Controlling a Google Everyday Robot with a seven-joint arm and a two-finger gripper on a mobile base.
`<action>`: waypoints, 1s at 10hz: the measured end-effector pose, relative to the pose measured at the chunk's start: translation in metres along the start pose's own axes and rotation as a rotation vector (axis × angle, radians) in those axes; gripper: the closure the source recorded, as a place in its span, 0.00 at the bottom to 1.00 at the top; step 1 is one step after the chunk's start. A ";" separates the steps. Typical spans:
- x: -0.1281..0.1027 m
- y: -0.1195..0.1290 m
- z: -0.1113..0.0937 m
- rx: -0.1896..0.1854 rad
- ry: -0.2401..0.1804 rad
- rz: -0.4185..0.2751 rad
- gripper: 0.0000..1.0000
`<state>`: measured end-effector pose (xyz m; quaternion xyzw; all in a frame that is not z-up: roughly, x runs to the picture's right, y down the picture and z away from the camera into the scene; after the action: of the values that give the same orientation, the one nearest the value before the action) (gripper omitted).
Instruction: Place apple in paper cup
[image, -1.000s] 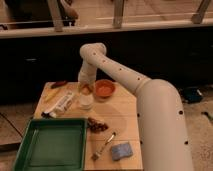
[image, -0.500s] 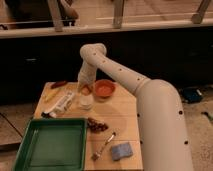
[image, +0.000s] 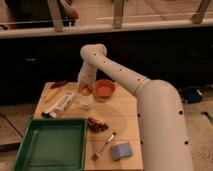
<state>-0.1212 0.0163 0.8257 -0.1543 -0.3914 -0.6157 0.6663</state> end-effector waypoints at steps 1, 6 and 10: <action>0.000 0.000 0.001 0.001 -0.001 -0.001 0.71; 0.000 0.000 0.003 0.014 -0.003 -0.005 0.69; -0.001 0.000 0.004 0.021 -0.007 -0.008 0.69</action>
<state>-0.1224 0.0195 0.8278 -0.1475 -0.4008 -0.6137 0.6640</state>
